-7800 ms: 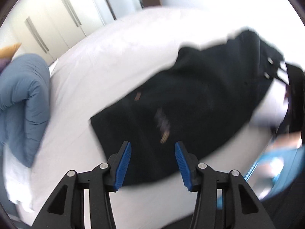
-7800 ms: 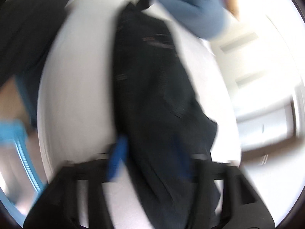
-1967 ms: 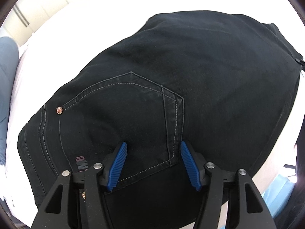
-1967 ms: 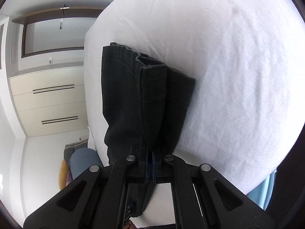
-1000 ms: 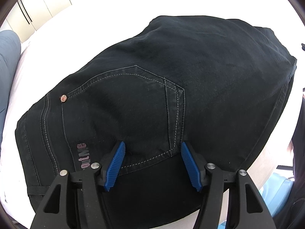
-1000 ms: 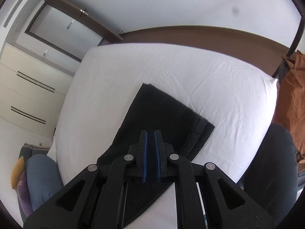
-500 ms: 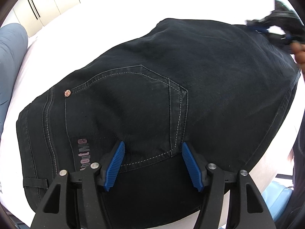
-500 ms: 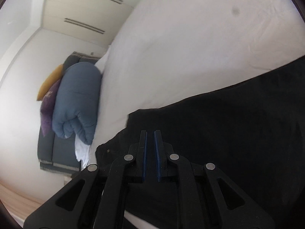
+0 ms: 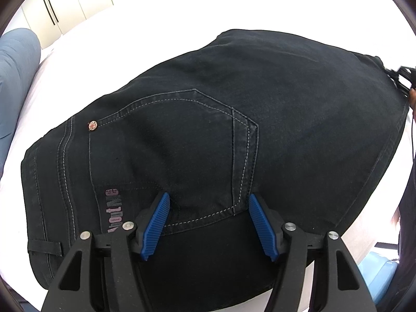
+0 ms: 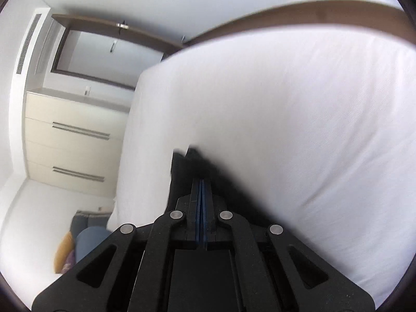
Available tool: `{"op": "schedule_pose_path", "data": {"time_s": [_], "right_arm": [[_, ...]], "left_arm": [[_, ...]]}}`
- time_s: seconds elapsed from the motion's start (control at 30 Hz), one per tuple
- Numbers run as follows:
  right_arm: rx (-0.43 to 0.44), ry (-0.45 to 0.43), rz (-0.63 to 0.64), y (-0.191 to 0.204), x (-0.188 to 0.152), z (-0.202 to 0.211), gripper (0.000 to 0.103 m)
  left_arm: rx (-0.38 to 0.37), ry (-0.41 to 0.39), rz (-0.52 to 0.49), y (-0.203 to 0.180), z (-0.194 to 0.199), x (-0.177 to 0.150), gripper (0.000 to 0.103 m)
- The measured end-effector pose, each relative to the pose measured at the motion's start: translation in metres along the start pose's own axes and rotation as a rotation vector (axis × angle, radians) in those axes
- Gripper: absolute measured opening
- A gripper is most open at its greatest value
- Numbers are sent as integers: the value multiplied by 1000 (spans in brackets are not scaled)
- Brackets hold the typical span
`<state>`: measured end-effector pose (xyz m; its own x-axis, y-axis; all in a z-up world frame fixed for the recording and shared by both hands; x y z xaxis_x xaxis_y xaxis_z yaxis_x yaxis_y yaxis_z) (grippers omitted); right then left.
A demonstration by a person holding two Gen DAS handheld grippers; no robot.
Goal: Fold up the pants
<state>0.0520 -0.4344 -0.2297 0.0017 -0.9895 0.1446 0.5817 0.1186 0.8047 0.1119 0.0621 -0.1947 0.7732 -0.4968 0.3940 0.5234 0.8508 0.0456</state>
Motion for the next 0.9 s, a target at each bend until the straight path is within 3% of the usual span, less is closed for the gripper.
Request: {"op": "schedule_pose_path", "data": {"time_s": [0.03, 0.1, 0.17, 0.27, 0.33, 0.37, 0.43, 0.47, 0.5, 0.53, 0.57, 0.7, 0.9], "right_arm": [[-38, -36, -31, -11, 8, 14, 0], [6, -29, -60, -14, 12, 30, 6], [54, 2, 71, 16, -4, 45, 8], [258, 194, 202, 75, -50, 34, 8], [313, 314, 287, 103, -89, 13, 8], [313, 378, 314, 109, -110, -5, 8], [224, 469, 325, 101, -136, -38, 8], [142, 501, 306, 86, -143, -54, 8], [46, 499, 281, 66, -143, -63, 1], [50, 490, 242, 48, -138, -68, 0], [114, 479, 201, 36, -130, -64, 0], [63, 426, 297, 17, -114, -29, 0], [54, 398, 262, 5, -104, -28, 0]], "left_arm": [[4, -3, 5, -1, 0, 0, 67], [11, -9, 12, -2, 1, -2, 67], [22, -16, 21, -5, 3, -2, 67], [43, -24, 44, -8, 6, -4, 67], [59, -24, 58, -10, 7, -4, 67], [70, -26, 61, -12, 10, -6, 67], [96, -32, 58, -16, 17, -10, 67], [109, -36, 58, -19, 22, -12, 67], [117, -47, 60, -22, 29, -12, 67], [118, -68, 64, -26, 37, -13, 67], [115, -96, 70, -32, 46, -11, 67], [11, -189, 86, -68, 61, 17, 67], [-152, -232, 2, -152, 25, 91, 67]]}}
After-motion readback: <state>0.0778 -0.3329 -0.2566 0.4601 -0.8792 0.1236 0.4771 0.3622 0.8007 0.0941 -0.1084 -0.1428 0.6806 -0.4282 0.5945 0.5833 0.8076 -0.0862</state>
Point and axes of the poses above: each gripper's, at about its wrist camera, not at the fingertips, and z roughly against the way its jaws point, y to its left, x to its top, the point moved 1 cm from there along -z, roughly the way its jaws point
